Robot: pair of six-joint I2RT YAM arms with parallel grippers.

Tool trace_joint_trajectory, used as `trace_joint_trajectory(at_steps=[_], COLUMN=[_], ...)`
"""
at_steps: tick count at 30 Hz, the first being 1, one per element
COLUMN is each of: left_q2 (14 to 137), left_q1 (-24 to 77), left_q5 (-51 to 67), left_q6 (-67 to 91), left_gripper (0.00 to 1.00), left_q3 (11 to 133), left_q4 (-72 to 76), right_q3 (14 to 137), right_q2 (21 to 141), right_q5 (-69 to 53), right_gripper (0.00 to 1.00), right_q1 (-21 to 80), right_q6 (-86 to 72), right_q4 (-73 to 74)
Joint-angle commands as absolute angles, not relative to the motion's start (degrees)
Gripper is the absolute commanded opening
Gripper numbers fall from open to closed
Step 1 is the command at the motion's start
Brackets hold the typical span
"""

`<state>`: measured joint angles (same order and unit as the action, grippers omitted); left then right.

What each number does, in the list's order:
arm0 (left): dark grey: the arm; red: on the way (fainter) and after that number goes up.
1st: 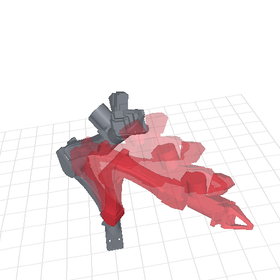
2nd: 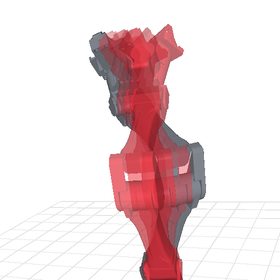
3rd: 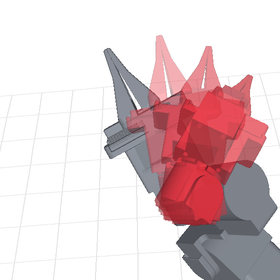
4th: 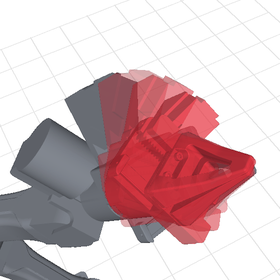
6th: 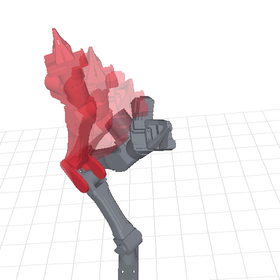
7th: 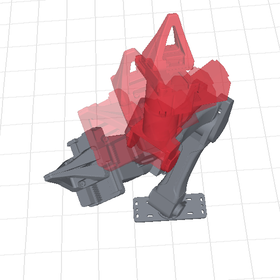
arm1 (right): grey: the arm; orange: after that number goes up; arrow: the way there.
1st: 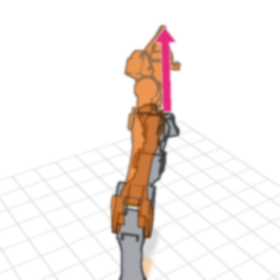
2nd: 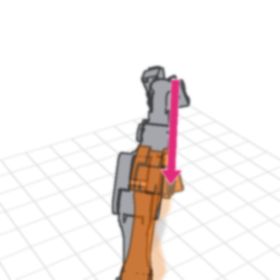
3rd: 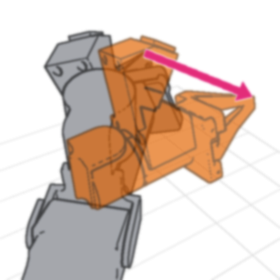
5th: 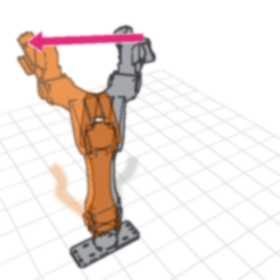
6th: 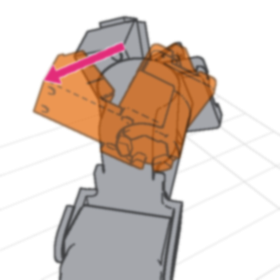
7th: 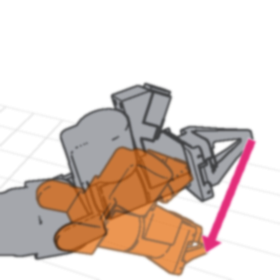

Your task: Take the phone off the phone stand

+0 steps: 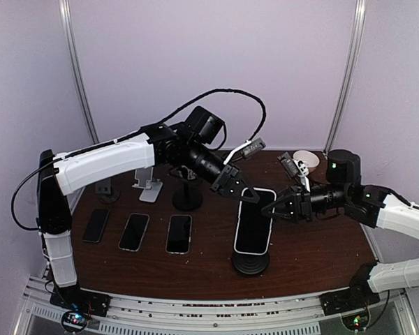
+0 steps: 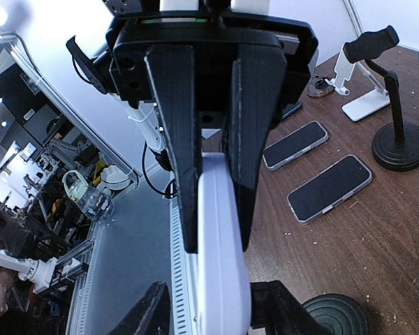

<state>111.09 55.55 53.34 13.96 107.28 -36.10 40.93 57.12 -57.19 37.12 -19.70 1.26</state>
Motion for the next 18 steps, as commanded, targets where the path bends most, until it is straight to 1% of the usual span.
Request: trace_joint_trajectory(at_steps=[1, 5, 9, 12, 15, 16, 17, 18], left_q2=[110.41, 111.98, 112.80, 112.90, 113.14, 113.01, 112.67, 112.12], left_q1=[55.28, 55.24, 55.28, 55.28, 55.03, 54.76, 54.26, 53.78], left_q5=[58.91, 58.47, 58.59, 58.24, 57.32, 56.84, 56.23, 55.40], left_q6=[9.85, 6.73, 5.35, 4.42, 3.10, 2.97, 2.74, 2.50], left_gripper=[0.00, 0.00, 0.00, 0.00, 0.00, 0.00, 0.02, 0.12], left_q3=[111.83, 114.36, 115.57, 115.87, 116.67, 116.67, 116.58, 116.25], left_q4=[-36.16, -40.84, -42.99, -43.92, -45.42, -45.51, -45.53, -45.44], right_q3=[42.58, 42.41, 43.29, 43.61, 43.49, 43.42, 43.33, 43.26], right_q2=[57.92, 59.44, 61.14, 62.05, 62.35, 62.28, 62.23, 62.11], right_q5=[-58.28, -58.97, -59.19, -60.02, -60.50, -60.15, -59.72, -59.21], right_gripper=[0.41, 0.29, 0.20, 0.12, 0.00, 0.00, 0.00, 0.00], right_q1=[38.23, 38.23, 38.23, 38.25, 38.23, 38.29, 38.24, 38.28], right_q6=[-20.44, -21.87, -22.02, -22.66, -23.71, -23.73, -23.71, -23.65], right_q4=[-2.90, -4.88, -4.51, -5.04, -6.36, -6.30, -6.20, -6.09])
